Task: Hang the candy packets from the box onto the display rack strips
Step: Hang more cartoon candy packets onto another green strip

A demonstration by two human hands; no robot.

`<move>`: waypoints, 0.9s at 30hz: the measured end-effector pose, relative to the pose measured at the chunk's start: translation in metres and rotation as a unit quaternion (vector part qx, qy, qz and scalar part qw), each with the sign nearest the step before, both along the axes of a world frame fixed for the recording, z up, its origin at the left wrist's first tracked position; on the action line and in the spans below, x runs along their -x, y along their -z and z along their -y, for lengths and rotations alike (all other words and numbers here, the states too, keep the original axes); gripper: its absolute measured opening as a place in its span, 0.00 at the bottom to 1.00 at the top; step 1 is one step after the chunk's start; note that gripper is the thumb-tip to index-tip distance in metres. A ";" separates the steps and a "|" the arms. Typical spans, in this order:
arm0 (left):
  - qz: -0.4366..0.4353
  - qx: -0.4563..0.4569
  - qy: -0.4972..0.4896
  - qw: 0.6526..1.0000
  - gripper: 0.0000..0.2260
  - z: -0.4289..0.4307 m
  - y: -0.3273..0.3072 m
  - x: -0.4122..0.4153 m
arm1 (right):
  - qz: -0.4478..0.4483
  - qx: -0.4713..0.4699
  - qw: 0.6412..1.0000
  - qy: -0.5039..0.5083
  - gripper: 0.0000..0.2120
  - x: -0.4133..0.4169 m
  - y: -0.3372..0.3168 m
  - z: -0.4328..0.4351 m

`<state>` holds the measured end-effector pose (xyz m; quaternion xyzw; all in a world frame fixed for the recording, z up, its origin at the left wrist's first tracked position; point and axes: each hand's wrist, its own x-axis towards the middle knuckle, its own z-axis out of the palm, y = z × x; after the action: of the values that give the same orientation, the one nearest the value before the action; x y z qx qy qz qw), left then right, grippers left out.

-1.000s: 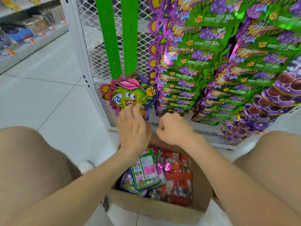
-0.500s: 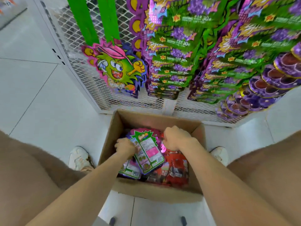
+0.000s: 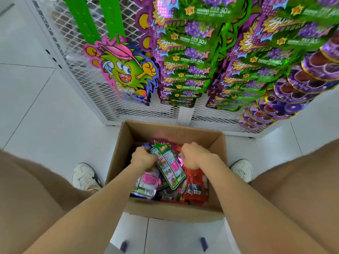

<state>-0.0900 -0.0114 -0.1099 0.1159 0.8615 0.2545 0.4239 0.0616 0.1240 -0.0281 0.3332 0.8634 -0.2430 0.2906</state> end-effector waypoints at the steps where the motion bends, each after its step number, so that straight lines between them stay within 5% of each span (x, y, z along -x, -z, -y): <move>1: 0.048 -0.037 0.003 0.998 0.08 -0.007 -0.015 0.000 | -0.027 0.032 0.998 0.043 0.08 0.002 -0.001 -0.001; 3: 0.105 -0.092 0.040 0.989 0.05 -0.017 -0.044 -0.001 | -0.097 0.143 0.971 0.167 0.30 0.010 -0.013 -0.001; 4: 0.102 -0.111 0.062 0.987 0.05 -0.020 -0.057 -0.002 | -0.141 0.206 0.937 0.244 0.34 0.015 -0.021 0.001; 7: 0.073 -0.172 0.096 0.978 0.07 -0.023 -0.093 -0.002 | -0.216 0.330 0.822 0.412 0.33 0.027 -0.048 0.001; 10: 0.084 -0.222 0.172 0.956 0.16 -0.017 -0.127 -0.002 | -0.266 0.347 0.778 0.451 0.25 0.034 -0.068 -0.001; 12: 0.096 -0.226 0.251 0.936 0.20 -0.009 -0.159 0.003 | -0.287 0.295 0.788 0.458 0.14 0.039 -0.082 0.001; 16: -0.015 -0.216 0.330 0.919 0.11 -0.005 -0.228 0.035 | -0.290 0.168 0.874 0.352 0.13 0.048 -0.121 0.005; 20: -0.200 -0.286 0.186 0.918 0.04 -0.007 -0.280 0.071 | -0.336 0.033 0.932 0.133 0.04 0.048 -0.168 0.010; 23: -0.295 -0.340 0.078 0.890 0.18 -0.012 -0.295 0.091 | -0.375 -0.077 0.921 0.074 0.13 0.052 -0.198 0.015; 27: -0.308 -0.394 0.030 0.866 0.30 -0.030 -0.301 0.102 | -0.384 -0.101 0.918 0.021 0.19 0.065 -0.215 0.012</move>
<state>-0.1925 0.0184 0.1907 0.3709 0.7727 0.5111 0.0637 -0.0035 0.1121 0.1870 0.2600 0.9215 -0.2693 -0.1033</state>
